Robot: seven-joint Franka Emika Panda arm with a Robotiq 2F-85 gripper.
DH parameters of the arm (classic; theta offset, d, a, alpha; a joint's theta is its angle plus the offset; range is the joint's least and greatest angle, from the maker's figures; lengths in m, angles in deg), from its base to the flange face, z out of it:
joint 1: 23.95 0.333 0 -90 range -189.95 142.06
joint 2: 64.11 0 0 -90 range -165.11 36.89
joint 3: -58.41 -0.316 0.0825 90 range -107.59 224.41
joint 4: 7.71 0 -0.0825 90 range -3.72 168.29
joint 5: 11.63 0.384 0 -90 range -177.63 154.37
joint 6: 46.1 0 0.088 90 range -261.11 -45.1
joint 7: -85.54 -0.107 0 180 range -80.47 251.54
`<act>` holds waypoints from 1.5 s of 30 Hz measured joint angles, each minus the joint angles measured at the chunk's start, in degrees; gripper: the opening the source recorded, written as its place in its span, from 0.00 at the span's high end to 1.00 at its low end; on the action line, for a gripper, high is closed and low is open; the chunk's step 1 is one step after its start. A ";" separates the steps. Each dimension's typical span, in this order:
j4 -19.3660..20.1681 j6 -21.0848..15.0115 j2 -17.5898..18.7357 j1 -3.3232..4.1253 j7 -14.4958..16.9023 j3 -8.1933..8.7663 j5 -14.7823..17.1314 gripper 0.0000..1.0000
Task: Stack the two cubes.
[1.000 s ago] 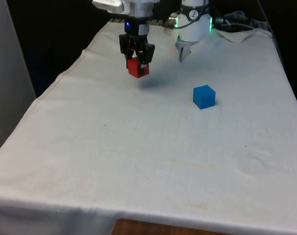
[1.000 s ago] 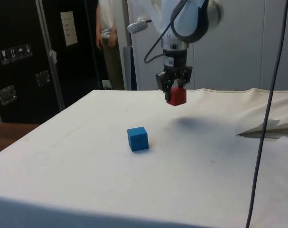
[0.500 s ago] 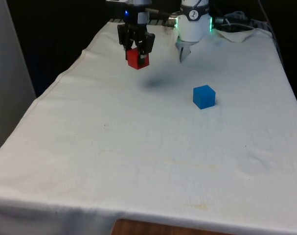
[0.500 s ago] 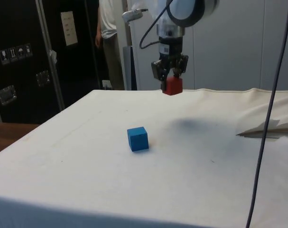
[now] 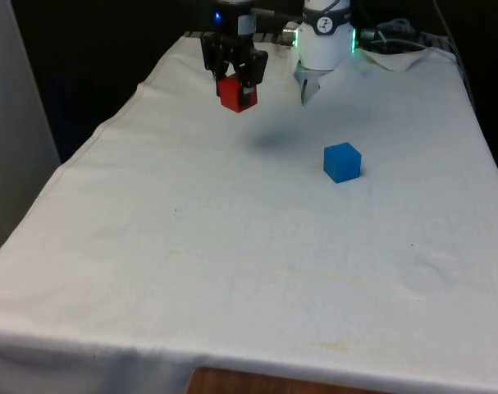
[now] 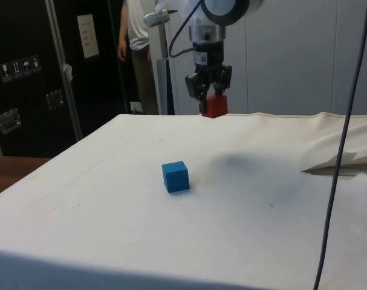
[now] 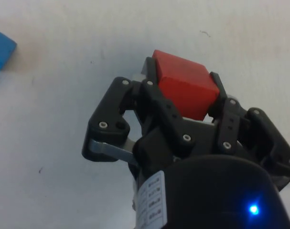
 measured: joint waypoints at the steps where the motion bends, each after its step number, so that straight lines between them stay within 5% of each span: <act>1: -0.46 0.46 0.29 0.00 0.00 -0.17 0.00 0.96; 20: -5.33 7.68 1.43 0.46 0.69 -3.84 0.06 0.96; 45: -10.08 12.32 3.04 0.52 3.04 -8.19 0.11 0.96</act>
